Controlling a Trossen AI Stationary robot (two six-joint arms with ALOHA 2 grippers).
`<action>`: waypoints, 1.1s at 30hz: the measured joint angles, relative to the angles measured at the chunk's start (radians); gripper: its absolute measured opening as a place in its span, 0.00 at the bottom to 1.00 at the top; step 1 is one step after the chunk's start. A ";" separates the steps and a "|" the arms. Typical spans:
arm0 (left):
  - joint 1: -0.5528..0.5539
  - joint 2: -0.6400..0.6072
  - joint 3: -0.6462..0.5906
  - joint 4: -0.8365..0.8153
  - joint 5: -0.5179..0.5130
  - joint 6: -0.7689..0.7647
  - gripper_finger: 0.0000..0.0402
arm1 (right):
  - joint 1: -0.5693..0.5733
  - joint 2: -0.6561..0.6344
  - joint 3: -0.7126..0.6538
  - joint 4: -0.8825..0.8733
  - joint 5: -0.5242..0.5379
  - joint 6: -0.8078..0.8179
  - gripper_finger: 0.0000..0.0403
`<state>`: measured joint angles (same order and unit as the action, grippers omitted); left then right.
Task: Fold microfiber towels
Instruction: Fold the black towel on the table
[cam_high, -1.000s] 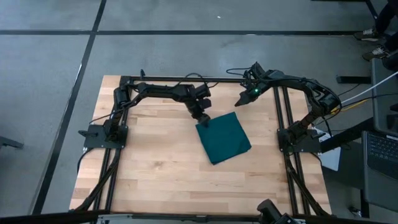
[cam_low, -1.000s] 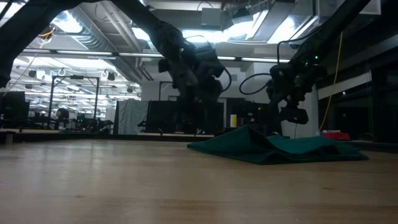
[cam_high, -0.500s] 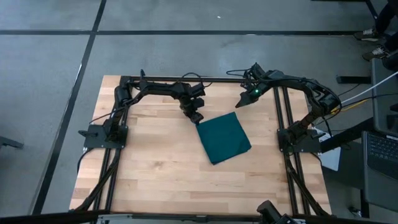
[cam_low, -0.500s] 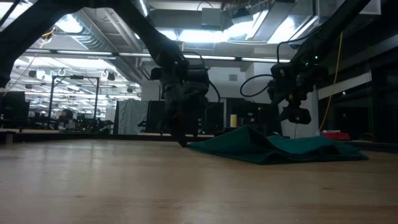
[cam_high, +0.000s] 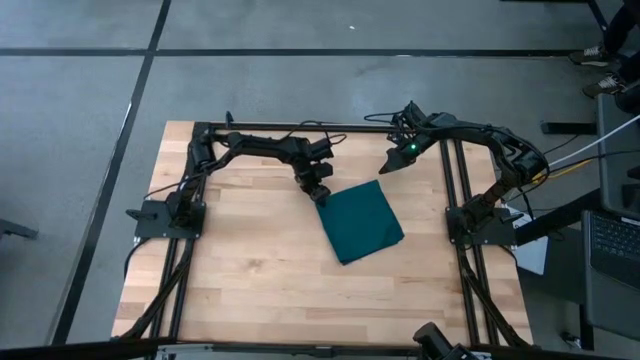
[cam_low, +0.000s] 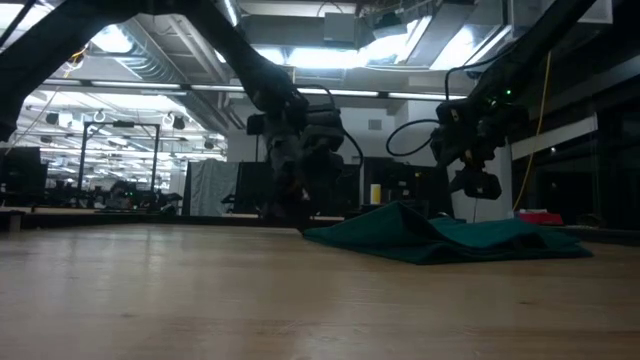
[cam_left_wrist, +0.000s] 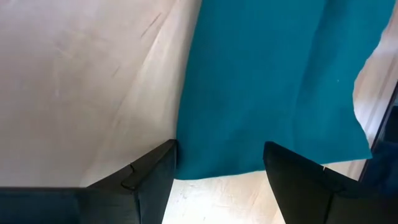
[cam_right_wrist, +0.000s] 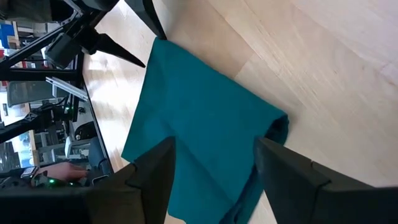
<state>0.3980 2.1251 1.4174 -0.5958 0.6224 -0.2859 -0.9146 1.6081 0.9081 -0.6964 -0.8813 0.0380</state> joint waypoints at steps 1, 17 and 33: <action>-0.002 0.003 0.000 0.001 0.001 -0.002 0.60 | 0.000 0.000 0.000 0.000 0.000 -0.001 0.54; -0.007 0.037 -0.004 0.096 0.109 -0.086 0.45 | 0.046 0.069 0.000 -0.022 0.150 -0.004 0.50; -0.001 0.038 -0.004 0.150 0.121 -0.105 0.43 | 0.043 0.202 0.068 0.019 0.061 -0.012 0.57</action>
<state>0.3975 2.1628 1.4136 -0.4457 0.7437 -0.3908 -0.8720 1.8099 0.9765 -0.6771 -0.8199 0.0259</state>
